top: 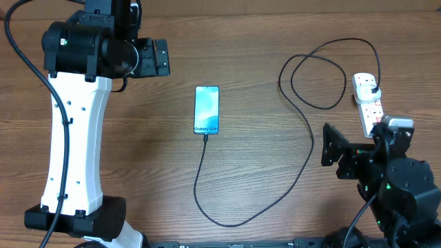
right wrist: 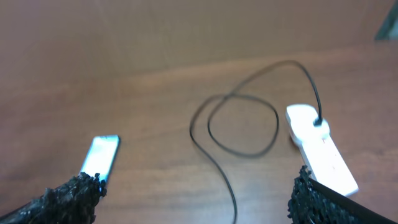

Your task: Plug charger to phone and switch on socket

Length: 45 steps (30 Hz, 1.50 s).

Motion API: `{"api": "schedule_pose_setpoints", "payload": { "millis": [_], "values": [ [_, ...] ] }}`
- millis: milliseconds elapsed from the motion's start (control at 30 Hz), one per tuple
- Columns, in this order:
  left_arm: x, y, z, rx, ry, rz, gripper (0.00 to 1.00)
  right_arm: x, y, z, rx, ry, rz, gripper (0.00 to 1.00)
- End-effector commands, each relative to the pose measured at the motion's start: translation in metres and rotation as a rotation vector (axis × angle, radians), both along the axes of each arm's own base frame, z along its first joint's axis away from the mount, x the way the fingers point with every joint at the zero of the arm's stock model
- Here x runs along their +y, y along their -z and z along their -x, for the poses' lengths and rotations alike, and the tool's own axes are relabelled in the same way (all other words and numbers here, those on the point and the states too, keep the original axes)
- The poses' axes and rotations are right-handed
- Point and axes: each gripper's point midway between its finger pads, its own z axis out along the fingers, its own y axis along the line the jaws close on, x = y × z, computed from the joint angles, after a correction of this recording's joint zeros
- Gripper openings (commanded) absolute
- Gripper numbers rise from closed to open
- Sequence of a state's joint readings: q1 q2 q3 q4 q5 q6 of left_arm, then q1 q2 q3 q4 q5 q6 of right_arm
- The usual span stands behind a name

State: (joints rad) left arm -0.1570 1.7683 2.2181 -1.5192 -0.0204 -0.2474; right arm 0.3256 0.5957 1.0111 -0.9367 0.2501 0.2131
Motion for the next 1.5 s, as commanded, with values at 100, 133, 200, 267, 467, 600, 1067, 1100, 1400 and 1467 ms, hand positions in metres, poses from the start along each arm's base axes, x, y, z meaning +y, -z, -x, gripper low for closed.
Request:
{"api": "schedule_pose_setpoints", "payload": {
  "millis": [100,133,200,267,467,600,1067,1100,1400,1467],
  "values": [
    [0.002,0.000,-0.001,-0.005,0.004,-0.016,1.00,-0.003,0.022,0.012,0.094,-0.003,0.025,1.00],
    [0.002,0.000,-0.001,-0.005,0.004,-0.017,1.00,-0.003,0.024,0.013,0.103,-0.003,0.028,1.00],
    [0.002,0.000,-0.001,-0.005,0.004,-0.016,1.00,-0.003,0.024,0.014,0.106,-0.003,0.029,1.00],
    [0.002,0.000,-0.001,-0.005,0.004,-0.016,1.00,-0.003,0.024,0.014,0.106,-0.003,0.029,1.00],
    [0.002,0.000,-0.001,-0.005,0.004,-0.016,1.00,0.002,-0.010,-0.004,-0.047,0.002,-0.023,1.00],
    [0.002,0.000,-0.001,-0.005,0.004,-0.017,1.00,-0.002,-0.024,-0.007,-0.108,0.022,-0.043,1.00],
    [0.002,0.000,-0.001,-0.005,0.004,-0.016,0.99,-0.030,-0.055,0.012,-0.345,0.122,-0.102,1.00],
    [0.002,0.000,-0.001,-0.005,0.004,-0.017,1.00,-0.031,-0.055,0.014,-0.373,0.127,-0.108,1.00],
    [0.002,0.000,-0.001,-0.005,0.004,-0.016,1.00,-0.037,-0.015,-0.001,-0.475,0.167,-0.125,1.00],
    [0.002,0.000,-0.001,-0.005,0.004,-0.016,1.00,-0.036,-0.004,-0.007,-0.502,0.166,-0.132,1.00]
  ]
}}
